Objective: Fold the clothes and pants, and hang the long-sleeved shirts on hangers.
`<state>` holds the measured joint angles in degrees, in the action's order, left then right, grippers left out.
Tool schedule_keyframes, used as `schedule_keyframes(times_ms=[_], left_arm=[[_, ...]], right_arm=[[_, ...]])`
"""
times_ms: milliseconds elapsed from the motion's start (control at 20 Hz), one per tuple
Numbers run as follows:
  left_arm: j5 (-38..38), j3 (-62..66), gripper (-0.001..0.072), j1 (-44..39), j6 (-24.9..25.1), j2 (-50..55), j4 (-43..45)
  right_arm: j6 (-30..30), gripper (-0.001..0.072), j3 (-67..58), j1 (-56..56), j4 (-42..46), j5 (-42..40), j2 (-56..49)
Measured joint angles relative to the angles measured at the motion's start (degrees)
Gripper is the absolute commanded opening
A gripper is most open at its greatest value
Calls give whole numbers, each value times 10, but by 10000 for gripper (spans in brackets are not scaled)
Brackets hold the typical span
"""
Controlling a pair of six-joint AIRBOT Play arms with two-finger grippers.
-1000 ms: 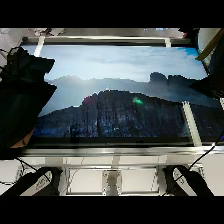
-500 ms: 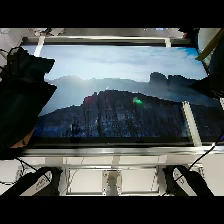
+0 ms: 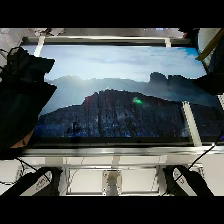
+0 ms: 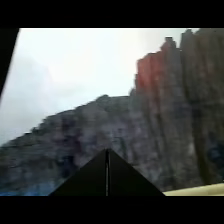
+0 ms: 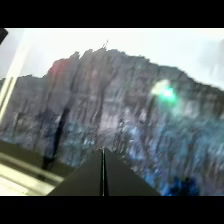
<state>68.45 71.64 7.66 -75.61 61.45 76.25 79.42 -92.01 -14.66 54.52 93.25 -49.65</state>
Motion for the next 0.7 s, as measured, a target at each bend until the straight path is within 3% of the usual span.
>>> schedule_keyframes(times_ms=[200,250,300,350,400,550,650,700], left_arm=[[-28,0,51,0,0,0,102],[-33,0,196,0,0,0,129],[-43,0,392,1,0,2,160],[-54,0,496,2,-5,5,195],[-69,0,497,6,-15,8,227],[-102,0,503,38,-68,28,309],[-99,0,617,74,-87,42,337],[-88,0,624,96,-95,49,347]], right_arm=[[-17,23,0,0,1,-56,0],[-19,25,0,0,1,-67,0],[-20,59,0,0,3,-73,0],[-21,200,0,0,5,-79,0],[-23,415,0,0,5,-83,0],[-24,455,0,0,7,-89,0],[-25,463,0,0,7,-87,-2],[-25,472,0,0,7,-83,-4]])
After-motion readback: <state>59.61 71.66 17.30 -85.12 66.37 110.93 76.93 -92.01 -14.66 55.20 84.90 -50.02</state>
